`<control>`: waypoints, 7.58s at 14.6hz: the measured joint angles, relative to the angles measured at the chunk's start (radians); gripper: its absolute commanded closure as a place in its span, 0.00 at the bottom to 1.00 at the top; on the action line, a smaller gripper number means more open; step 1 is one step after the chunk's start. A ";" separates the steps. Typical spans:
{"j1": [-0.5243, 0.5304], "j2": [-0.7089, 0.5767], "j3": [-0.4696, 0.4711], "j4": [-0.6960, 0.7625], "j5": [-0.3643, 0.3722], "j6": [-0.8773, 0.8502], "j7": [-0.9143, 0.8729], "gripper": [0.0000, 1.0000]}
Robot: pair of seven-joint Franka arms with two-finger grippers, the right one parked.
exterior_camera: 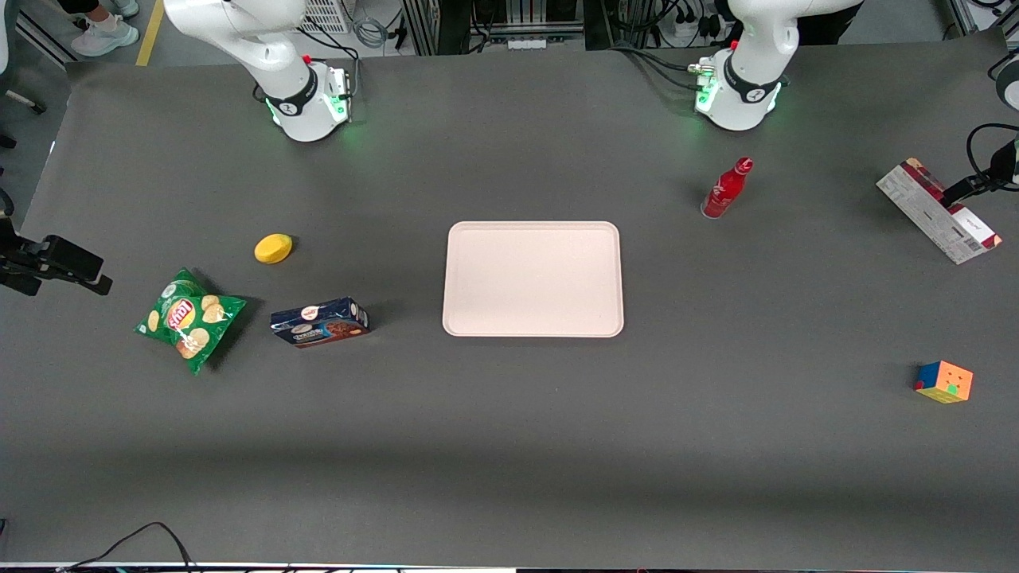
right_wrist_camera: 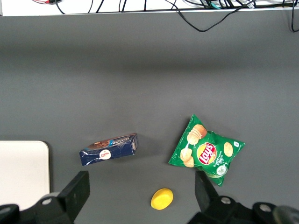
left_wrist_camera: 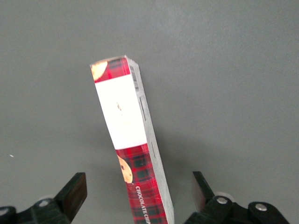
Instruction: Place red cookie box on tray
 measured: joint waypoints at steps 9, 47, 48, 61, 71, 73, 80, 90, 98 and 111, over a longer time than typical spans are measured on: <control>0.008 0.112 0.000 -0.008 -0.225 0.061 0.210 0.00; -0.044 0.073 -0.099 0.700 -0.118 -0.766 0.229 0.84; -0.046 0.073 -0.112 0.744 -0.105 -0.812 0.212 0.84; -0.085 0.046 -0.612 0.904 -0.098 -1.050 -0.223 0.84; -0.157 0.083 -1.040 0.868 -0.199 -0.921 -0.799 0.84; -0.166 0.094 -1.124 0.830 -0.188 -0.846 -0.877 0.84; -0.208 0.105 -1.332 0.559 -0.055 -0.519 -1.138 0.84; -0.216 0.320 -1.359 0.344 0.222 -0.123 -1.382 0.83; -0.214 0.473 -1.329 0.374 0.358 -0.067 -1.466 0.69; -0.213 0.519 -1.320 0.414 0.359 -0.067 -1.466 0.00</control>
